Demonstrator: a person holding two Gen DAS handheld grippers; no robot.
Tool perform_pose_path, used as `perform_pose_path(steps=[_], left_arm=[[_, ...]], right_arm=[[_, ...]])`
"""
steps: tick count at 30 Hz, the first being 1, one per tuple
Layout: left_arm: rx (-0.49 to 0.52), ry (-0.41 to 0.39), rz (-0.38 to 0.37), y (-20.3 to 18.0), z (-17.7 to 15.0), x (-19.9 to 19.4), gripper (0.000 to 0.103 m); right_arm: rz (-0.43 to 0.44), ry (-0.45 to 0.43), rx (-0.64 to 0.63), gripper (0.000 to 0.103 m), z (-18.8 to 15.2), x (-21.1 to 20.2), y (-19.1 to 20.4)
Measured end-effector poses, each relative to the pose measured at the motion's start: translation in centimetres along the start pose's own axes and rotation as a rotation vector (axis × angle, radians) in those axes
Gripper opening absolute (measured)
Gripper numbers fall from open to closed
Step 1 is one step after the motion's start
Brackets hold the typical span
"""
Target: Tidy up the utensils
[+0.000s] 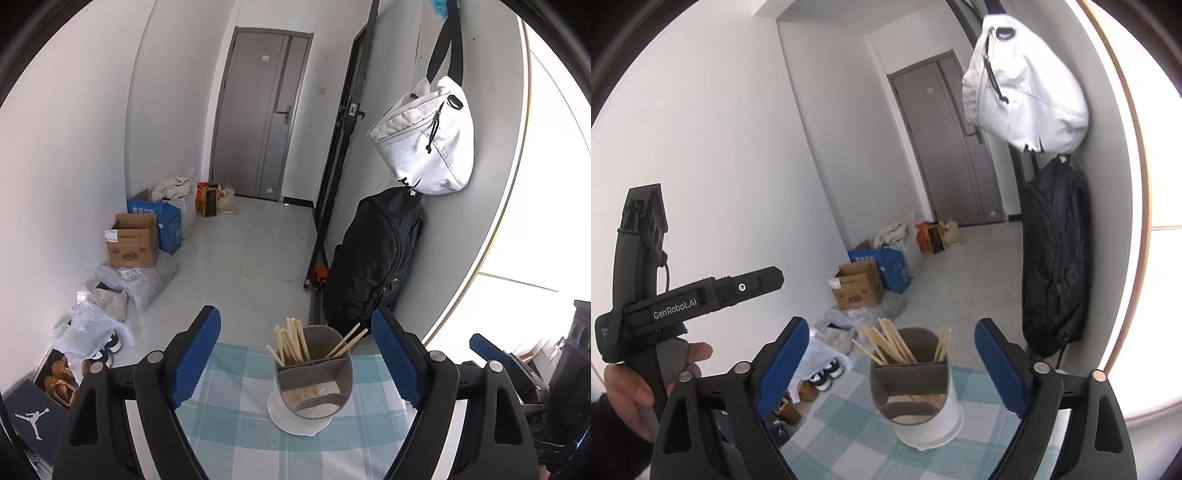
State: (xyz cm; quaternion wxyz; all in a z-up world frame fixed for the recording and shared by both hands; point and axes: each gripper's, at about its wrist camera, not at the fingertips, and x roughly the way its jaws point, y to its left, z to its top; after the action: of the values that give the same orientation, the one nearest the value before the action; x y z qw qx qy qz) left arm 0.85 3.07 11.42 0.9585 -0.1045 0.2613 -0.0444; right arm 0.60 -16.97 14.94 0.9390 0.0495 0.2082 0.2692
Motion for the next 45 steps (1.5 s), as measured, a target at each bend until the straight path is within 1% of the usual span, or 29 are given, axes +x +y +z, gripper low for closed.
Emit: perform_pose_path(steps=[3, 6, 9, 13, 17, 21, 24, 27, 30, 32, 35, 38, 41, 45], left_arm=[[0.012, -0.021, 0.018, 0.0, -0.9, -0.6, 0.088], [0.025, -0.051, 0.040, 0.0, -2.0, -1.4, 0.090], [0.030, -0.065, 0.061, 0.1, -3.1, -1.7, 0.092], [0.029, -0.074, 0.069, 0.4, -4.6, -1.9, 0.094], [0.031, -0.087, 0.074, 0.5, -6.0, -1.9, 0.097], [0.045, -0.092, 0.077, 0.6, -7.6, -1.5, 0.098], [0.027, -0.085, 0.082, 0.9, -8.8, -0.7, 0.098], [0.026, -0.084, 0.087, 1.2, -9.9, -0.1, 0.098], [0.041, -0.081, 0.112, 1.5, -11.1, 0.6, 0.098], [0.032, -0.066, 0.105, 1.7, -11.6, 1.0, 0.098], [0.027, -0.042, 0.094, 1.7, -11.9, 1.5, 0.098], [0.040, -0.054, 0.100, 1.5, -11.8, 1.4, 0.098], [0.040, -0.055, 0.105, 1.6, -11.8, 1.4, 0.098], [0.021, -0.034, 0.105, 2.0, -11.8, 1.8, 0.098]], right_arm=[[-0.005, -0.037, -0.012, 0.100, -0.9, -1.2, 0.3], [-0.016, -0.069, -0.023, 0.103, -2.1, -2.2, 0.3], [-0.041, -0.069, -0.026, 0.103, -3.3, -2.7, 0.5], [-0.045, -0.084, -0.020, 0.103, -4.7, -3.3, 0.7], [-0.054, -0.080, -0.062, 0.103, -6.3, -3.5, 1.0], [-0.068, -0.095, -0.079, 0.103, -8.0, -3.9, 1.0], [-0.083, -0.107, -0.075, 0.103, -9.1, -4.1, 0.6], [-0.090, -0.102, -0.079, 0.103, -9.8, -4.0, 0.5], [-0.093, -0.089, -0.097, 0.103, -10.5, -3.7, 0.6], [-0.088, -0.078, -0.110, 0.103, -11.1, -3.3, 0.8], [-0.078, -0.050, -0.126, 0.103, -11.8, -2.5, 1.0], [-0.069, -0.029, -0.137, 0.103, -12.2, -1.9, 1.2], [-0.065, -0.020, -0.134, 0.103, -12.4, -1.5, 1.2], [-0.063, -0.031, -0.127, 0.103, -12.3, -1.4, 1.2]])
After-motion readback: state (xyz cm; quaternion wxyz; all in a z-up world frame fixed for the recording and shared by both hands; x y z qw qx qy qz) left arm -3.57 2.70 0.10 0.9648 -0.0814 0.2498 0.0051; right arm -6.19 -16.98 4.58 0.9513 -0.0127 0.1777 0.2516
